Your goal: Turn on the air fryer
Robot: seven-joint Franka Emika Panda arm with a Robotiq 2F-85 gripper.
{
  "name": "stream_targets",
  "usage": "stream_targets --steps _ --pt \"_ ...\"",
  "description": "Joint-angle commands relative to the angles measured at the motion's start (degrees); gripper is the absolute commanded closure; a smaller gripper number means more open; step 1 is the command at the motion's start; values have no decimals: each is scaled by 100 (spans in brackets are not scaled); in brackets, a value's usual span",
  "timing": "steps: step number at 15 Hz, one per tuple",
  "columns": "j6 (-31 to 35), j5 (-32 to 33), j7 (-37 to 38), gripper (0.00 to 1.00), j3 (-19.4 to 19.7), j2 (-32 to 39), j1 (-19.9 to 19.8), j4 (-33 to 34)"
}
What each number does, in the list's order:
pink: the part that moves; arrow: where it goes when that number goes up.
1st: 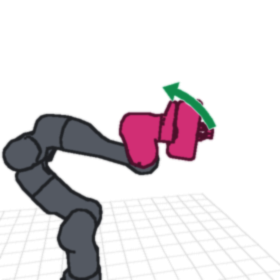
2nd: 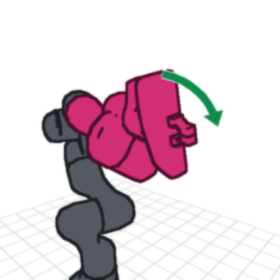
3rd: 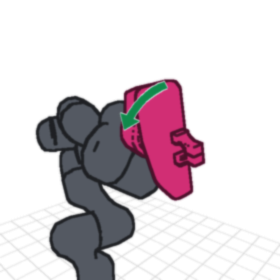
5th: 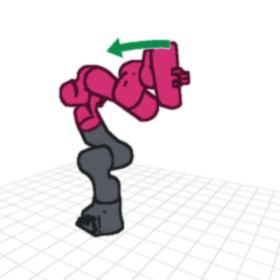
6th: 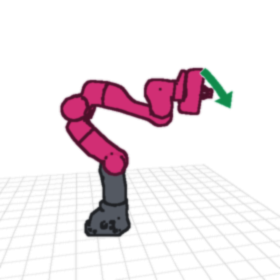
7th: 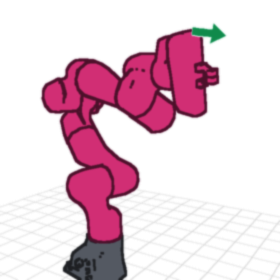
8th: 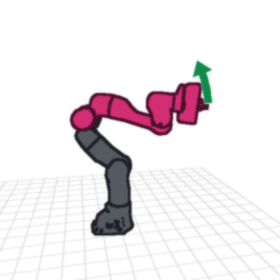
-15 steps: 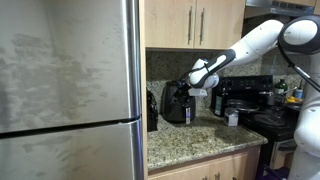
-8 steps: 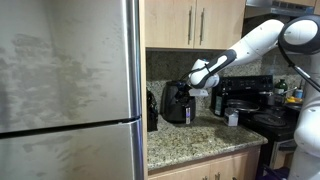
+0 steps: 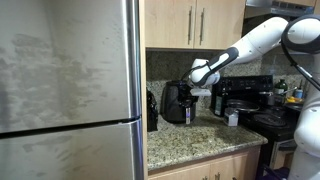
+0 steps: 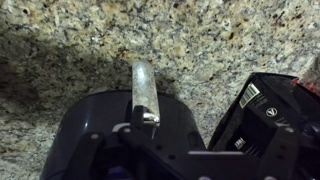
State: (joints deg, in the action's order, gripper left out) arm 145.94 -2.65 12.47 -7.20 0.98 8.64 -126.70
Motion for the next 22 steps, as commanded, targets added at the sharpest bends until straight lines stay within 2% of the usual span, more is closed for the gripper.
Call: stream_targets --steps 1,3,4,8,13,15,20,22 --pt "586 -245 -244 0 -48 66 -10 -28" --pt "776 -268 -239 0 -56 78 -5 -39" --pt "551 -128 -97 0 -39 34 -12 0" --pt "658 -138 -99 0 -43 54 -9 0" --pt "1254 -385 -160 0 -79 115 10 -35" --pt "1210 -311 75 0 -60 79 5 -64" --pt "1093 -278 27 0 -56 66 -2 -4" --pt "917 182 418 0 7 15 -20 -24"
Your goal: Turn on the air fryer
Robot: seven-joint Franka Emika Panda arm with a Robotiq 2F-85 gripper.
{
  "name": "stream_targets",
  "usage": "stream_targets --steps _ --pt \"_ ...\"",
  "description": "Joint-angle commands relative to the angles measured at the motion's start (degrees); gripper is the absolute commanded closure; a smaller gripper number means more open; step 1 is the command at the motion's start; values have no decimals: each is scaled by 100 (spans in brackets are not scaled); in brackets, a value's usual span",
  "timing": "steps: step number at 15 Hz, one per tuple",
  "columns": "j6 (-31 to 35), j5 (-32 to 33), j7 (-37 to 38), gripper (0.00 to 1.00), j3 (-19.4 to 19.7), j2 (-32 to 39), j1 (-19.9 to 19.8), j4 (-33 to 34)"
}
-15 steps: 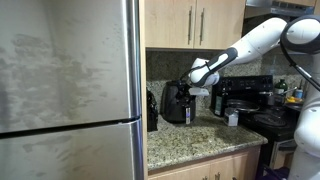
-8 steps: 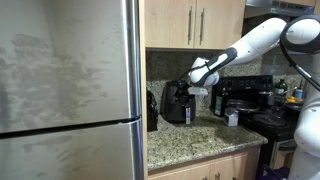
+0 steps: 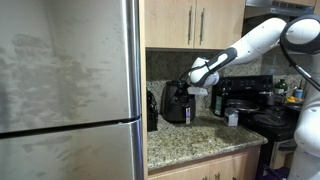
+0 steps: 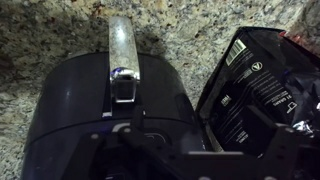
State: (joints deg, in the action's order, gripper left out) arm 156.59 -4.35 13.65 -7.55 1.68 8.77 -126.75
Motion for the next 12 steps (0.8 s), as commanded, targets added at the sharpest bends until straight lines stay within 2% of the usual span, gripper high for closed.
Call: stream_targets --steps 1,7,11,12 --pt "-163 282 265 0 24 -39 -28 -3" --pt "-297 -35 116 0 -18 -35 -10 24" --pt "-175 50 191 0 -5 -3 -15 2" --pt "-578 -59 59 0 -19 -44 -15 44"
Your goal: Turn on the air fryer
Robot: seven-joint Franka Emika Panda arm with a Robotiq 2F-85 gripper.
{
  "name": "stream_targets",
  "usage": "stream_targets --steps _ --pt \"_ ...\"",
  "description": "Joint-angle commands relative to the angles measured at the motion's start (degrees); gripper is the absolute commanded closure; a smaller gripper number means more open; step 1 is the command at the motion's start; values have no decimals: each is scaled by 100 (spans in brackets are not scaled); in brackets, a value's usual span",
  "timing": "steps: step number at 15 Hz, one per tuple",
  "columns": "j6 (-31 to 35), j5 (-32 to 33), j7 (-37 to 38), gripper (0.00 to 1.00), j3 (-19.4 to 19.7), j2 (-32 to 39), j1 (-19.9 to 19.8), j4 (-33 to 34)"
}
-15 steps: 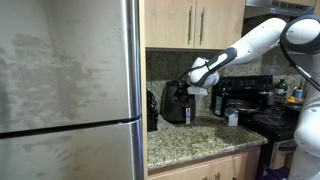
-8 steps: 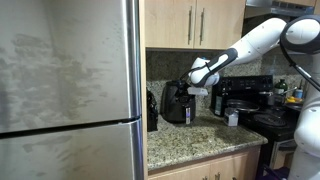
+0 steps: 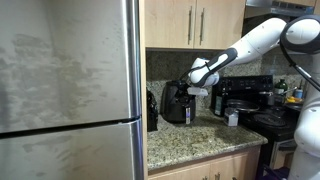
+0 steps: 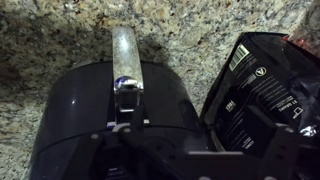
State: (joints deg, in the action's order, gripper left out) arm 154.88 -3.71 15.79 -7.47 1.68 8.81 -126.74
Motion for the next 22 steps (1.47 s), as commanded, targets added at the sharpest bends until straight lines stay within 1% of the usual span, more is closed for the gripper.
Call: stream_targets --steps 1,2,3,5,6,9,10,22 --pt "-656 57 13 0 0 -76 -27 47" --pt "-850 82 86 0 2 -84 -26 56" --pt "-872 0 41 0 -10 -67 -23 61" --pt "-806 55 164 0 -4 -57 -24 51" --pt "-766 28 161 0 -7 -53 -22 51" --pt "-361 -89 167 0 -21 -14 -15 23" --pt "-547 -12 110 0 -13 -16 -20 28" --pt "-527 -12 112 0 -13 -14 -20 29"
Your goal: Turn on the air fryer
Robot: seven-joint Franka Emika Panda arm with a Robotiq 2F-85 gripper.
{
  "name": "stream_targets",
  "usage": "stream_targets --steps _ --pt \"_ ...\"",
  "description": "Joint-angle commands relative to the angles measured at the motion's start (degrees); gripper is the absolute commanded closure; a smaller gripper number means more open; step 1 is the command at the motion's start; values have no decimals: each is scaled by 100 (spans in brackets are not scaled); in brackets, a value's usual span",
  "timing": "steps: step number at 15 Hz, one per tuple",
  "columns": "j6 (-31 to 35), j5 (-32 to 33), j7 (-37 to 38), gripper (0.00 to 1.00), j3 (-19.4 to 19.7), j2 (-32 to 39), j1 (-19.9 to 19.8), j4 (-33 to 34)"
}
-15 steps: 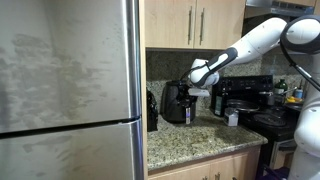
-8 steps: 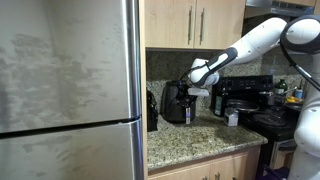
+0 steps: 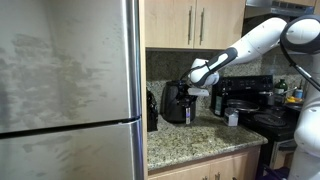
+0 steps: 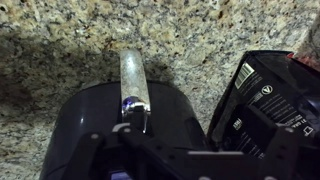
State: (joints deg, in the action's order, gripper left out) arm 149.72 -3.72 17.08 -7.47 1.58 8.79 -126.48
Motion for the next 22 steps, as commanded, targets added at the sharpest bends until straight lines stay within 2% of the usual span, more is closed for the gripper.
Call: stream_targets --steps 1,3,8,11,13,14,15,17,20,21,22 --pt "-11 -11 -17 0 -13 -4 -18 3" --pt "203 -68 -94 0 -32 84 -4 -127" --pt "2172 507 922 0 90 819 96 -101" --pt "2789 1480 1847 0 581 691 289 -316" --pt "2637 2330 2571 0 1181 420 582 -487" --pt "2601 1787 2104 0 667 680 331 -241" --pt "2600 2080 2399 0 894 628 456 -290" --pt "2600 2209 2503 0 1076 575 519 -352" --pt "2559 1316 1742 0 550 91 257 -778" --pt "2492 705 1266 0 246 -88 140 -950" --pt "2398 247 971 0 118 -191 130 -1007"
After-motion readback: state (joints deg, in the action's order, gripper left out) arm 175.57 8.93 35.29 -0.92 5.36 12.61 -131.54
